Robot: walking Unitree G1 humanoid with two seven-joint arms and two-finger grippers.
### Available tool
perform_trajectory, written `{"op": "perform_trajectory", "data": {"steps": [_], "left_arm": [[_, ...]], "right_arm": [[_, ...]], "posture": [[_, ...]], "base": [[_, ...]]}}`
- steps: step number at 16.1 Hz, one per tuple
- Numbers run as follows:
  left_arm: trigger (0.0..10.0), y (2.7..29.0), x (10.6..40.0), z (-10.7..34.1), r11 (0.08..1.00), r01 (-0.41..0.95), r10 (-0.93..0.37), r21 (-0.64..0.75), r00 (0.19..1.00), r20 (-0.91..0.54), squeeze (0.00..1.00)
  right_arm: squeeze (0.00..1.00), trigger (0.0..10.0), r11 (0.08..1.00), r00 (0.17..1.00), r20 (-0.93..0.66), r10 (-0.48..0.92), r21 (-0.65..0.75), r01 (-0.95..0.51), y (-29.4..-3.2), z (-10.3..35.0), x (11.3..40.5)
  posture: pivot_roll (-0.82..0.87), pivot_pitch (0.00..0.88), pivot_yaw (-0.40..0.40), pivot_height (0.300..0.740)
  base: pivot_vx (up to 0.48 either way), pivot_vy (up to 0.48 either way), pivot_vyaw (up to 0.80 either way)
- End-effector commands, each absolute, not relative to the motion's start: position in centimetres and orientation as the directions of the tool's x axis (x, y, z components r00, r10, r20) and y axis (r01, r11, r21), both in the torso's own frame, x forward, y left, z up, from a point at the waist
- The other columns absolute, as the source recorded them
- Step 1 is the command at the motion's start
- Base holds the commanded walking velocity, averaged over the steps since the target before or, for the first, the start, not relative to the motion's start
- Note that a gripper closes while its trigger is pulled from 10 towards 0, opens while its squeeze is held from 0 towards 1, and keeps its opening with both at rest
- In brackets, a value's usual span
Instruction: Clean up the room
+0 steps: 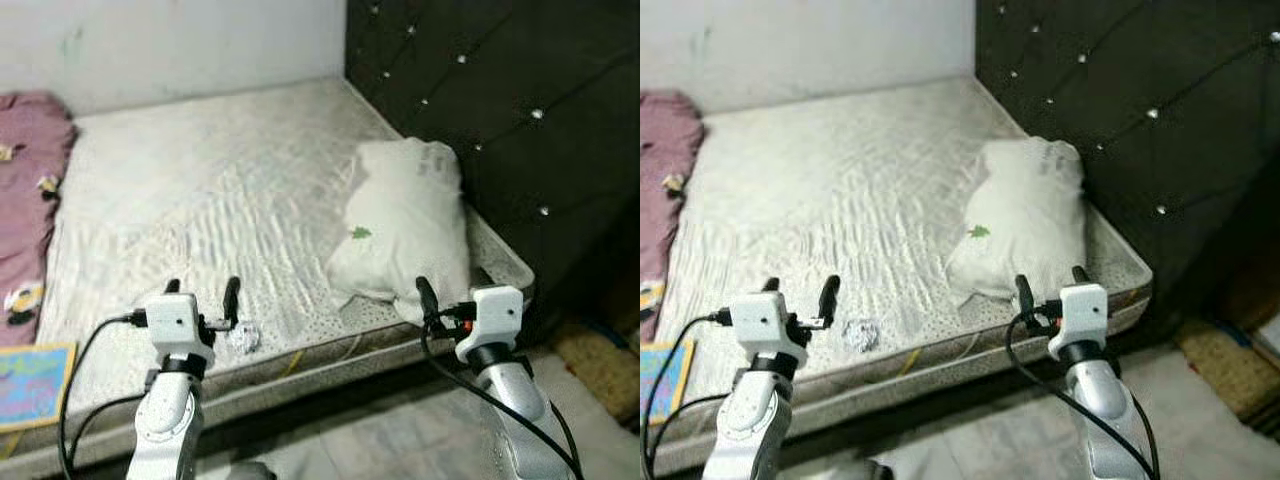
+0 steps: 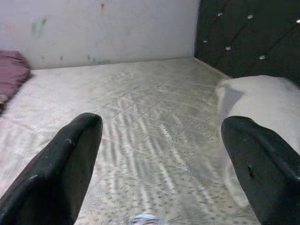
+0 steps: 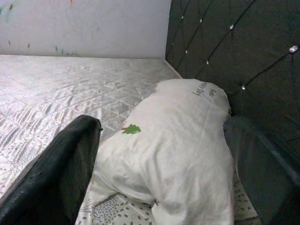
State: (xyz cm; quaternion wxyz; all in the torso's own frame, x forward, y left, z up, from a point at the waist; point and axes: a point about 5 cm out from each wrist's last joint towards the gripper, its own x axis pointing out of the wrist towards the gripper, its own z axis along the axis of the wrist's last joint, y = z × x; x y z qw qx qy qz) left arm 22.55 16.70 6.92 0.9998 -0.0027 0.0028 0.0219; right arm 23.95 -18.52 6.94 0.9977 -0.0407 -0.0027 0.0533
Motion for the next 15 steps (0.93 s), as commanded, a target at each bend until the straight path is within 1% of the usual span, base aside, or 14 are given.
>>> {"op": "perform_trajectory", "data": {"steps": [1,2,3,5,6,8,11,15], "left_arm": [[10.0,17.5,22.5,6.6,0.996,-0.089,0.09,0.024,0.996,-0.028,0.0],[10.0,17.5,22.4,6.3,0.996,-0.09,0.091,0.019,0.995,-0.043,0.0],[10.0,17.1,22.2,6.1,0.998,-0.054,0.055,0.015,0.997,-0.052,0.0],[10.0,16.9,22.2,6.2,0.999,-0.04,0.04,0.004,0.998,-0.05,0.0],[10.0,16.7,22.3,6.2,1.0,-0.025,0.025,0.004,0.999,-0.045,0.0],[10.0,16.7,22.2,6.0,1.0,-0.019,0.02,0.007,0.998,-0.051,0.0],[10.0,16.4,21.9,5.9,1.0,-0.003,0.003,-0.001,0.998,-0.062,0.0],[10.0,16.3,21.7,5.6,1.0,0.011,-0.011,-0.001,0.997,-0.072,0.0]], "right_arm": [[0.0,10.0,0.99,0.993,0.002,0.118,-0.075,-0.117,-18.2,7.0,24.2],[0.0,10.0,0.99,0.993,0.0,0.118,-0.076,-0.117,-18.2,7.0,24.1],[0.0,10.0,0.989,0.993,-0.004,0.121,-0.086,-0.121,-18.2,6.9,24.0],[0.0,10.0,0.988,0.992,-0.001,0.124,-0.092,-0.124,-18.2,6.9,23.9],[0.0,10.0,0.984,0.99,0.005,0.14,-0.114,-0.138,-18.0,6.9,23.8],[0.0,10.0,0.984,0.989,0.003,0.145,-0.105,-0.144,-17.9,6.8,23.7],[0.0,10.0,0.986,0.991,-0.008,0.135,-0.102,-0.136,-18.1,6.7,23.5],[0.0,10.0,0.989,0.994,-0.017,0.113,-0.089,-0.114,-18.3,6.4,23.0]], "posture": [[0.01,0.029,-0.021,0.74],[0.01,0.032,-0.02,0.74],[0.0,0.031,-0.02,0.74],[0.0,0.03,-0.019,0.74],[0.0,0.028,-0.02,0.74],[0.0,0.026,-0.02,0.74],[-0.01,0.033,-0.023,0.74],[-0.01,0.036,-0.029,0.74]], "base": [[0.0,0.0,0.0],[0.0,0.0,0.0],[0.0,0.0,0.0],[0.0,0.0,0.0],[0.0,0.0,0.8],[0.0,0.0,0.8],[0.25,0.0,0.71],[0.268,0.0,0.0]]}}
